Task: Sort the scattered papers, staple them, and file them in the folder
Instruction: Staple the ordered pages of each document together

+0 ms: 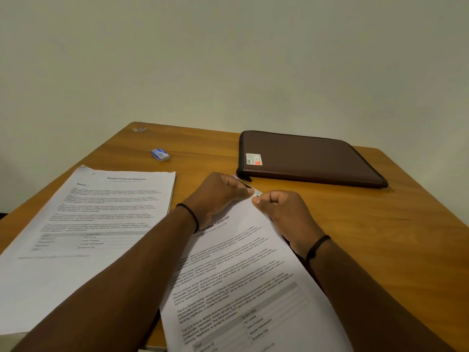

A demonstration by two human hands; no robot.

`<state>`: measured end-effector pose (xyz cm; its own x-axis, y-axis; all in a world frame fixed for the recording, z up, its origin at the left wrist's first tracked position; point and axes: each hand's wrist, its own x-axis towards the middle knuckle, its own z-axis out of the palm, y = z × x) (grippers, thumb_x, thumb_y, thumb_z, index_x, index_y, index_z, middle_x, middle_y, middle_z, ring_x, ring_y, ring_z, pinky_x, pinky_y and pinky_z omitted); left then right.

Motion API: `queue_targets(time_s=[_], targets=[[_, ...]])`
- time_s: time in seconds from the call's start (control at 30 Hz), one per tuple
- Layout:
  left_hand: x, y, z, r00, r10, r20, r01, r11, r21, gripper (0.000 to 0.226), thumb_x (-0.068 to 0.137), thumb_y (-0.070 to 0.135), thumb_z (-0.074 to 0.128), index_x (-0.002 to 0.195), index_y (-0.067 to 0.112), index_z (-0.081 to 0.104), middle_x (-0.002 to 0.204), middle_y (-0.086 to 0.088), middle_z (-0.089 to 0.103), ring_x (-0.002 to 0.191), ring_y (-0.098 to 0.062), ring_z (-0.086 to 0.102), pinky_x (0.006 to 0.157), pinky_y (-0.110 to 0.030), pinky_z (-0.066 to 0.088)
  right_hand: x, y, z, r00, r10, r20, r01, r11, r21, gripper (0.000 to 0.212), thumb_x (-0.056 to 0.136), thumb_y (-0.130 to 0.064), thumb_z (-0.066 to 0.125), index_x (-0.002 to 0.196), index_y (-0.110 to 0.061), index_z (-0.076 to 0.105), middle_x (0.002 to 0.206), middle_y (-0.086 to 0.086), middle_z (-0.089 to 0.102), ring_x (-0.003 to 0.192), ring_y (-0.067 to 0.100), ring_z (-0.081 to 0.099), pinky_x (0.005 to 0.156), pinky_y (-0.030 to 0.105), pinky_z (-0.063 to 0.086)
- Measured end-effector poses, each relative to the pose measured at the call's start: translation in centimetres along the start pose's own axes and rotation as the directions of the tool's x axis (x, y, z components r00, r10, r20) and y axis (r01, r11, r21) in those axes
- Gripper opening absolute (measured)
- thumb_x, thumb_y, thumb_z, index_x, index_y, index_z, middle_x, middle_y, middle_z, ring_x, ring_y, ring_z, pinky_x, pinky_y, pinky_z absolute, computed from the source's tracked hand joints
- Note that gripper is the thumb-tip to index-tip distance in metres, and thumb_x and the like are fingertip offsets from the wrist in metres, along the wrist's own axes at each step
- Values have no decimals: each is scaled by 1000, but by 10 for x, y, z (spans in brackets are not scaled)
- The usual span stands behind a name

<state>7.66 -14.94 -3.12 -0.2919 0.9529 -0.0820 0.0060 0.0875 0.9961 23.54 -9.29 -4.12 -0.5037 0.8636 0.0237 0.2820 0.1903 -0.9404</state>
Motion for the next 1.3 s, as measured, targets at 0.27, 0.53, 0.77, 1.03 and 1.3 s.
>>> queue_targets(time_s=[0.27,0.53,0.77,1.03,1.3], targets=[[-11,12,-48,982,-186,42,153,902,405,17,86,20,75,93,5,79,89,-11,77,79,-20,70,72,-26,56,3,-8,-4,988,147,45,-150,985,85,22,95,-31,64,92,-11,73,86,3,76,78,22,74,62,25,56],[-29,19,-77,957,-271,100,180,829,529,22,86,31,75,71,15,78,68,-15,70,56,-21,61,53,-26,47,2,-11,-7,979,204,-25,-198,966,166,21,95,-29,64,90,-10,71,83,3,77,77,23,74,66,31,57],[-41,28,-109,905,-412,104,291,779,556,25,92,19,67,107,-1,73,94,-13,77,72,-19,74,55,-24,56,-1,-14,-12,975,221,1,-217,960,176,21,96,-30,61,94,-11,71,84,3,77,74,21,75,64,29,55],[-53,27,-125,884,-441,156,328,822,465,59,67,47,85,107,4,76,103,-19,75,75,-20,70,65,-27,61,-3,-16,-12,977,212,-5,-209,966,152,22,97,-31,60,95,-11,70,88,4,77,80,24,74,71,32,57],[-59,21,-132,906,-390,163,297,862,412,77,37,38,98,101,-1,76,100,-25,74,68,-23,73,58,-28,61,-3,-15,-12,982,187,-1,-186,974,127,24,97,-33,60,95,-11,69,89,4,77,80,24,74,79,35,57]])
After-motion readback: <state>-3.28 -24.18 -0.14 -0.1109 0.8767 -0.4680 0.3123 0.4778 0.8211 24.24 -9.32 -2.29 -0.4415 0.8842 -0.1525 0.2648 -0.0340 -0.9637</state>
